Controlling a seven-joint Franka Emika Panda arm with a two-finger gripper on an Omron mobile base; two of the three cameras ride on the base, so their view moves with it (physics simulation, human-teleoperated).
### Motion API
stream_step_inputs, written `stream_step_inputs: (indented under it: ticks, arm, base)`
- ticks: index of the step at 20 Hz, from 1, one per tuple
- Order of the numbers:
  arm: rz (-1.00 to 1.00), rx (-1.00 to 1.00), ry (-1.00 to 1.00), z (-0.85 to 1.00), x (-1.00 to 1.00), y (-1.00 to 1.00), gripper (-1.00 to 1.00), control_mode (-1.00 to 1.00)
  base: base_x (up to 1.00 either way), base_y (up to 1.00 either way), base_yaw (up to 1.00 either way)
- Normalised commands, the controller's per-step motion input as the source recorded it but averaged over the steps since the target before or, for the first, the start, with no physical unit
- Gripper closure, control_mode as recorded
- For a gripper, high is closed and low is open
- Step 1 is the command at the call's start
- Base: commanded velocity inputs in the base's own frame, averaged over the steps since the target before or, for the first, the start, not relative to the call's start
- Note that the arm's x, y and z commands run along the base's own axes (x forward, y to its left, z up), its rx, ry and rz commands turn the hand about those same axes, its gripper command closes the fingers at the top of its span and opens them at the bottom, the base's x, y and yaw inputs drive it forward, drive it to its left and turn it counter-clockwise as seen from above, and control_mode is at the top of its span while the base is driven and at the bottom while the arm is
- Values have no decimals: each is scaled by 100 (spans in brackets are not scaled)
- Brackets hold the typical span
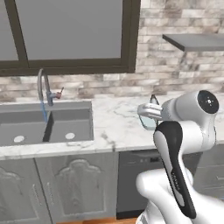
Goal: Take the fish out of the fridge, briefly rinse it in the sink, and place it on the tray next to the sink.
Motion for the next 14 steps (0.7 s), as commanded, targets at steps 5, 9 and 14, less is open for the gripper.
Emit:
stream_step_inputs:
  ticks: [5,9,14]
  arm:
    - [0,0,0,0,0,0,100,100]
    - [0,0,0,0,0,0,100,100]
    - [0,0,0,0,0,0,100,100]
  base:
    - [13,100,-38]
    - [47,96,-45]
    - [26,19,-19]
